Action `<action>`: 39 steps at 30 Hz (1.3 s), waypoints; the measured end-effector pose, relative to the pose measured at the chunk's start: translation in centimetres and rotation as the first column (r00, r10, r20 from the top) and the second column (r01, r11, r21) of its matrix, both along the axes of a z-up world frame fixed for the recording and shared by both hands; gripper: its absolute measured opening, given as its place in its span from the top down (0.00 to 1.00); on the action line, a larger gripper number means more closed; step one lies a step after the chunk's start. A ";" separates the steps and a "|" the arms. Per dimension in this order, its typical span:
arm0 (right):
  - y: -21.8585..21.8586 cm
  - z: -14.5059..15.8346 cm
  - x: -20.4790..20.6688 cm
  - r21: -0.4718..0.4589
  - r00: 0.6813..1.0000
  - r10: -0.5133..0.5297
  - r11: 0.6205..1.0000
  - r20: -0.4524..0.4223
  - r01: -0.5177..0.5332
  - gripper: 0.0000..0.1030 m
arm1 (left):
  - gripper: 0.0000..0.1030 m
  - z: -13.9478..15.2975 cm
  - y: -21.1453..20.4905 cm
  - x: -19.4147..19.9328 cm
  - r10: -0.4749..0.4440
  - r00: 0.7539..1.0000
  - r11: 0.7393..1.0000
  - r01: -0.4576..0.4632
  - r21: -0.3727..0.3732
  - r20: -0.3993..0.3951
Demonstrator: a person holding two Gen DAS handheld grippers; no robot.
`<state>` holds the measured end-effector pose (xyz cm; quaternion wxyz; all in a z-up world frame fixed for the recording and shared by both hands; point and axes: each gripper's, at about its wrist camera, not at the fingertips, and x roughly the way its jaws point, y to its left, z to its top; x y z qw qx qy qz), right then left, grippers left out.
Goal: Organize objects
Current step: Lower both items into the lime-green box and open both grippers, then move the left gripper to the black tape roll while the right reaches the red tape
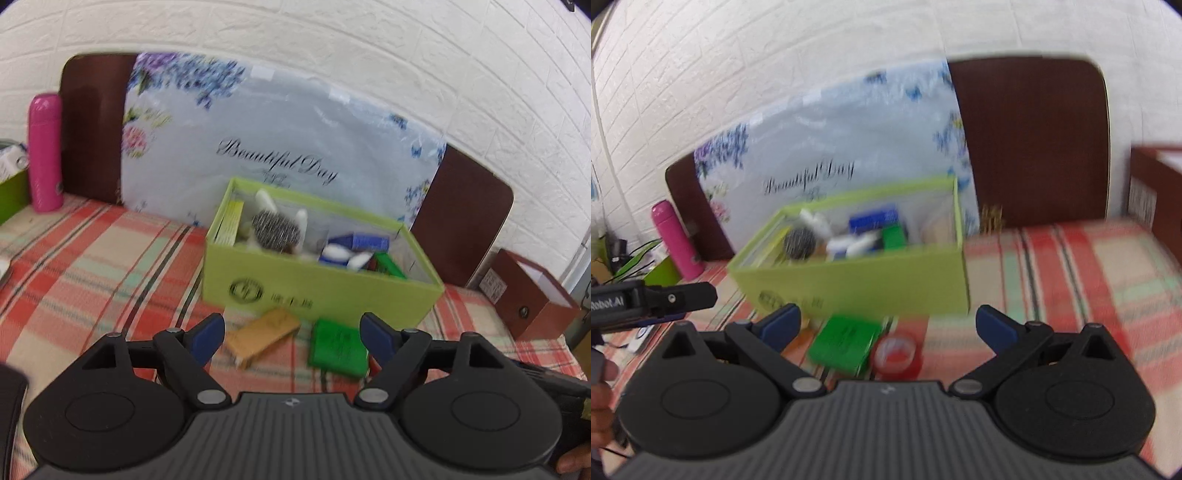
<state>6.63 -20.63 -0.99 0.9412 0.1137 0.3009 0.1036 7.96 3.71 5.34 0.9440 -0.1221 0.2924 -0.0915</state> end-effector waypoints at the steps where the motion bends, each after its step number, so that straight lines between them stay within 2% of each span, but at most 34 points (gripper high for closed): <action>1: 0.1 -0.7 -0.5 0.008 0.999 -0.001 1.000 -0.035 0.001 0.00 | 0.19 -0.6 0.2 -0.5 0.006 1.000 1.000 -0.006 -0.008 -0.018; 6: 1.2 -4.1 -3.2 -0.003 0.991 -0.056 0.998 -0.118 0.056 0.00 | 0.18 -3.0 0.7 -2.6 0.039 0.997 0.999 -0.038 0.010 -0.073; 10: 1.6 -5.2 -4.5 -0.017 0.978 -0.130 0.991 -0.161 0.129 0.00 | 0.17 -3.8 1.1 -3.5 0.064 0.993 0.998 -0.061 0.033 -0.103; 14: 1.2 -5.8 -4.3 0.046 0.968 -0.090 0.994 -0.234 0.103 0.00 | 0.17 -4.5 1.7 -4.1 0.038 0.994 0.999 -0.037 0.018 -0.104; 17: 0.4 -5.6 -4.7 0.163 0.983 -0.025 0.985 -0.180 0.055 0.00 | 0.17 -4.9 2.2 -4.2 0.038 0.994 0.999 -0.038 -0.001 -0.100; 20: -0.5 -4.6 -6.1 0.307 0.999 0.002 0.952 0.035 -0.013 0.00 | 0.17 -5.1 2.8 -4.1 0.047 0.994 0.999 -0.049 -0.011 -0.099; 22: -0.6 -4.0 -6.9 0.332 0.992 -0.004 0.942 0.125 -0.038 0.00 | 0.17 -5.2 3.0 -4.1 0.048 0.995 0.999 -0.049 -0.008 -0.092; 24: -0.2 -3.2 -7.0 0.270 0.984 0.017 0.961 0.178 -0.066 0.00 | 0.17 -5.2 3.2 -3.8 0.045 0.996 0.999 -0.044 0.012 -0.083; 26: 0.5 -2.7 -6.9 0.156 0.976 0.041 0.985 0.214 -0.076 0.00 | 0.17 -5.2 3.2 -3.4 0.047 0.996 0.998 -0.044 0.037 -0.073; 28: 1.4 -2.4 -5.8 0.000 0.985 0.057 0.998 0.163 -0.057 0.00 | 0.17 -5.3 3.3 -2.6 0.047 0.996 0.997 -0.043 0.057 -0.071; 30: 1.9 -2.9 -4.7 -0.118 0.988 0.055 0.992 0.143 -0.038 0.00 | 0.17 -5.4 3.6 -1.6 0.049 0.996 0.997 -0.044 0.066 -0.069; 32: 1.9 -4.0 -3.7 -0.168 0.986 0.065 0.985 0.156 -0.038 0.00 | 0.17 -5.6 3.9 -0.6 0.055 0.996 0.995 -0.050 0.084 -0.065; 36: 1.8 -5.4 -0.7 -0.207 0.994 0.066 0.977 0.082 -0.048 0.03 | 0.17 -6.2 4.3 1.2 0.062 0.995 0.992 -0.052 0.118 -0.080; 39: 2.3 -6.5 1.3 -0.268 0.997 0.066 0.962 0.047 -0.051 0.23 | 0.17 -6.6 4.3 2.1 0.050 0.994 0.991 -0.038 0.130 -0.093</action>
